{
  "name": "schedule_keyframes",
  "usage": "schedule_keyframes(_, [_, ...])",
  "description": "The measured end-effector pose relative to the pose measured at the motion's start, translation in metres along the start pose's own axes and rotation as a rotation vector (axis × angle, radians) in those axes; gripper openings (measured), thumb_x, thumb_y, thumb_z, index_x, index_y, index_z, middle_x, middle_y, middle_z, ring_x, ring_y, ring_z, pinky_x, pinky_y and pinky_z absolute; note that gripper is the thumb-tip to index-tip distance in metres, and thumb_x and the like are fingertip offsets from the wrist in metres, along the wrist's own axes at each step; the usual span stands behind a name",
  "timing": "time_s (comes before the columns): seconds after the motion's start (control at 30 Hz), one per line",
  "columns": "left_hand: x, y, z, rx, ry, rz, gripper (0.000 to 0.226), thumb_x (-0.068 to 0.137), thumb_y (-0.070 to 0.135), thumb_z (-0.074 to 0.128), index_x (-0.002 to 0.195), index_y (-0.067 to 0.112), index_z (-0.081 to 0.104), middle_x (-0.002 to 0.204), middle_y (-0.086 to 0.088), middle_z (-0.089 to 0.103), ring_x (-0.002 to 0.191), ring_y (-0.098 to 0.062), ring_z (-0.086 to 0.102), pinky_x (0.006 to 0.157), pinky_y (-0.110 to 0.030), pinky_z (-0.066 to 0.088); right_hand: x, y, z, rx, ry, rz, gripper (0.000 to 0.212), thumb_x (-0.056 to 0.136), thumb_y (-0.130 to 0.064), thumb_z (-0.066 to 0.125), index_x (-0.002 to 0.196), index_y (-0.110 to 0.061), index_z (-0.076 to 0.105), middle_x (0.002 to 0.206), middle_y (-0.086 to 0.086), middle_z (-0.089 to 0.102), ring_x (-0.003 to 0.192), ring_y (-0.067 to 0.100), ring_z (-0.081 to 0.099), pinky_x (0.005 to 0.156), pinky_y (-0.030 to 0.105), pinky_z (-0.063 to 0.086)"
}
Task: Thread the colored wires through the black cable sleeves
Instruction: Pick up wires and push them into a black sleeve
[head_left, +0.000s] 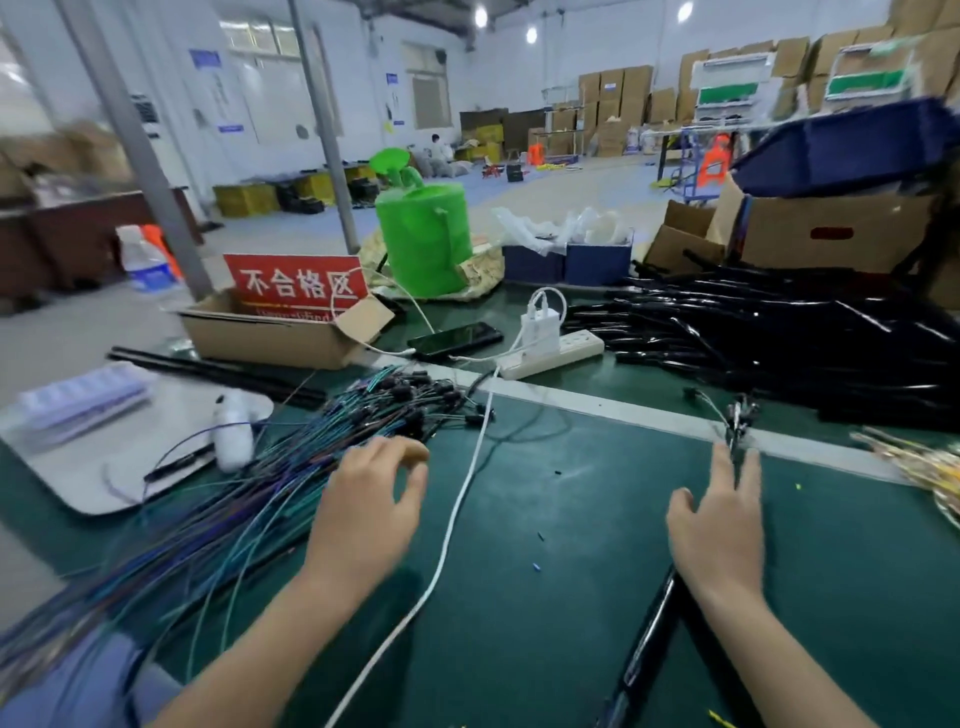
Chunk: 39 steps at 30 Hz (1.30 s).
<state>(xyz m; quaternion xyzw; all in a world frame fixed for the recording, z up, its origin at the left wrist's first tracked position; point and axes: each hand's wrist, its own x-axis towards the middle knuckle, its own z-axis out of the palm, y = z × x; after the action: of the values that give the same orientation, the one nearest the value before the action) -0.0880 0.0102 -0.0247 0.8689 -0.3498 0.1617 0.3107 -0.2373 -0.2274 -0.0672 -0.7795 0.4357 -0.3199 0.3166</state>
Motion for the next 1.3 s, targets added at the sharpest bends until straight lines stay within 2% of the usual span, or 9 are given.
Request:
schedule_keyframes(0.17, [0.072,-0.056,0.031,0.386,-0.229,-0.193,0.048,0.096,0.035,0.049,0.139,0.016,0.040,0.133,-0.007,0.049,0.121,-0.028,0.045,0.096,-0.042,0.041,0.000,-0.001,0.008,0.009,0.016,-0.040,0.060,0.093,-0.008,0.047,0.149,-0.009,0.025,0.158,0.012,0.010,0.145,0.026,0.015,0.114,0.039,0.022])
schedule_keyframes(0.33, [0.086,-0.075,0.057,0.501,-0.146,-0.188,0.035,0.094,0.038,0.052,0.123,0.019,0.053,0.120,-0.007,0.055,0.111,-0.029,0.048,0.086,-0.040,0.042,-0.001,-0.002,0.010,0.090,0.065,-0.034,0.057,0.093,-0.006,0.047,0.147,-0.011,0.030,0.156,0.009,0.016,0.138,0.028,0.029,0.105,0.036,0.032])
schedule_keyframes(0.5, [0.099,-0.080,0.051,0.159,0.080,-0.176,0.015,0.094,0.028,0.054,0.105,0.018,0.056,0.101,-0.011,0.060,0.091,-0.033,0.056,0.073,-0.041,0.047,0.001,-0.002,0.010,0.102,0.080,-0.040,0.058,0.093,-0.006,0.047,0.147,-0.013,0.029,0.155,0.010,0.018,0.139,0.028,0.029,0.109,0.039,0.033])
schedule_keyframes(0.67, [0.131,-0.064,0.019,-0.080,0.066,-0.187,0.021,0.101,0.037,0.034,0.115,0.023,0.041,0.085,-0.012,0.066,0.059,-0.027,0.064,0.068,-0.047,0.055,0.005,0.005,0.006,0.105,0.102,-0.046,0.059,0.092,-0.007,0.048,0.148,-0.015,0.029,0.153,0.010,0.021,0.137,0.029,0.031,0.107,0.039,0.033])
schedule_keyframes(0.73, [0.151,-0.049,-0.001,-0.162,0.055,-0.152,0.023,0.101,0.034,0.035,0.118,0.020,0.043,0.078,-0.009,0.067,0.060,-0.022,0.062,0.067,-0.040,0.054,0.004,0.005,0.007,0.108,0.106,-0.052,0.059,0.092,-0.006,0.048,0.147,-0.015,0.029,0.153,0.011,0.022,0.136,0.029,0.032,0.106,0.039,0.033])
schedule_keyframes(0.87, [0.182,0.005,-0.037,-0.418,-0.051,-0.149,0.028,0.100,0.034,0.041,0.120,0.016,0.050,0.078,-0.006,0.064,0.047,-0.013,0.045,0.045,-0.027,0.039,0.002,0.005,0.007,0.105,0.105,-0.052,0.062,0.091,-0.003,0.049,0.148,-0.016,0.028,0.152,0.010,0.023,0.136,0.028,0.033,0.107,0.039,0.032])
schedule_keyframes(1.0, [0.176,0.064,-0.051,-0.342,-0.337,-0.014,0.028,0.100,0.030,0.043,0.099,0.011,0.063,0.081,-0.003,0.064,0.053,-0.007,0.049,0.051,-0.019,0.044,0.000,0.004,0.007,0.112,0.114,-0.059,0.064,0.089,-0.001,0.048,0.147,-0.017,0.029,0.150,0.011,0.027,0.133,0.028,0.035,0.104,0.037,0.034])
schedule_keyframes(1.13, [0.147,0.071,-0.032,-0.170,-0.531,0.137,0.025,0.099,0.024,0.043,0.093,0.009,0.062,0.076,-0.002,0.061,0.046,-0.001,0.044,0.041,-0.009,0.036,-0.002,0.004,0.008,0.130,0.122,-0.057,0.062,0.088,0.001,0.047,0.146,-0.016,0.032,0.146,0.011,0.030,0.128,0.029,0.039,0.099,0.035,0.036])
schedule_keyframes(1.3, [0.115,0.026,-0.001,0.174,-0.484,0.066,0.026,0.101,0.026,0.040,0.102,0.007,0.057,0.093,-0.016,0.058,0.080,-0.027,0.054,0.065,-0.032,0.039,0.001,0.008,0.004,0.131,0.144,-0.053,0.059,0.088,0.001,0.047,0.144,-0.011,0.034,0.144,0.012,0.033,0.125,0.029,0.042,0.093,0.031,0.035])
